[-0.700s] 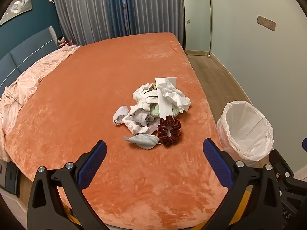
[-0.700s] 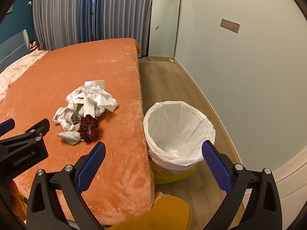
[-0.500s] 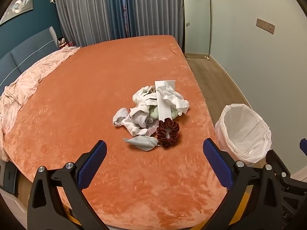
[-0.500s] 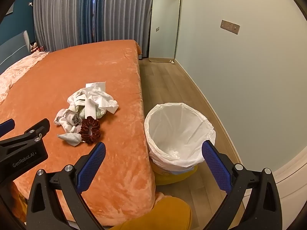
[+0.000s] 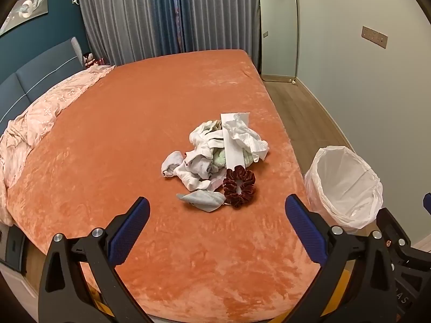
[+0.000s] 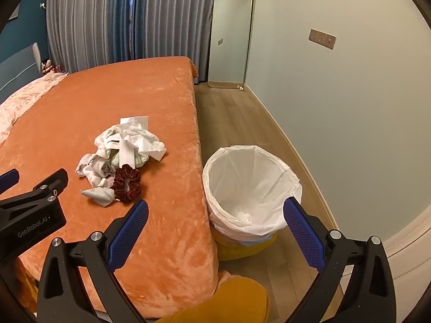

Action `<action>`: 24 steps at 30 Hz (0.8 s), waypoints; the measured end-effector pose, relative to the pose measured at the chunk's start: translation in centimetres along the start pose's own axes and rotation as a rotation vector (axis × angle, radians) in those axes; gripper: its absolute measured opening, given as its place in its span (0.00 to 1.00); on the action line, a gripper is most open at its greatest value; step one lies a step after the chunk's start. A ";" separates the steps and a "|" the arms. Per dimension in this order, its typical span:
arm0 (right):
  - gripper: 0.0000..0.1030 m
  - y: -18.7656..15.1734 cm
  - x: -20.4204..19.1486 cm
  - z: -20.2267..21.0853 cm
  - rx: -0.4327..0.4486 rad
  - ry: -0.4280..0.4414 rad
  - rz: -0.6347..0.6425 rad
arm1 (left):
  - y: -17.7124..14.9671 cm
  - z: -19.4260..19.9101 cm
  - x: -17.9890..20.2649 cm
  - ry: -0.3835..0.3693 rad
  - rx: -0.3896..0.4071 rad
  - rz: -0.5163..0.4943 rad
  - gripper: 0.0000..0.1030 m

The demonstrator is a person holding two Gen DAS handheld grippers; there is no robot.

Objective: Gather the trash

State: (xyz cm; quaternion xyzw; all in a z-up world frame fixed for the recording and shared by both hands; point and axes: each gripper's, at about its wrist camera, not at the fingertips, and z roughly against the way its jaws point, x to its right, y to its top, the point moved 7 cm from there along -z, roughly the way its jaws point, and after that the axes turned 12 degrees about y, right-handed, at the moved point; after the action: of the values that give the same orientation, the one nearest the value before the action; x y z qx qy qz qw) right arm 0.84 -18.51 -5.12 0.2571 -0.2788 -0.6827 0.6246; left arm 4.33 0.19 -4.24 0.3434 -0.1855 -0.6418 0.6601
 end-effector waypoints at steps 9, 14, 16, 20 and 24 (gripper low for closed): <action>0.93 0.0 0.1 0.0 0.004 -0.006 -0.007 | -0.5 -0.1 0.2 -0.001 0.011 -0.012 0.93; 0.93 0.0 0.2 0.1 0.007 -0.014 -0.006 | -0.4 0.0 0.2 0.000 0.010 -0.011 0.93; 0.93 0.1 0.2 0.0 0.007 -0.017 -0.007 | -0.5 0.0 0.2 0.001 0.010 -0.010 0.93; 0.94 0.0 0.1 0.0 0.007 -0.022 -0.004 | -0.4 0.0 0.2 0.000 0.011 -0.014 0.93; 0.94 0.0 0.2 0.0 0.008 -0.023 -0.004 | -0.4 0.0 0.2 -0.001 0.010 -0.013 0.93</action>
State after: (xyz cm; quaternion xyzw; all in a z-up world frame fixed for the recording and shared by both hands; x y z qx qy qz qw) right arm 0.82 -18.68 -5.09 0.2522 -0.2881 -0.6859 0.6188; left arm 4.08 0.07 -4.58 0.3478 -0.1868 -0.6452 0.6541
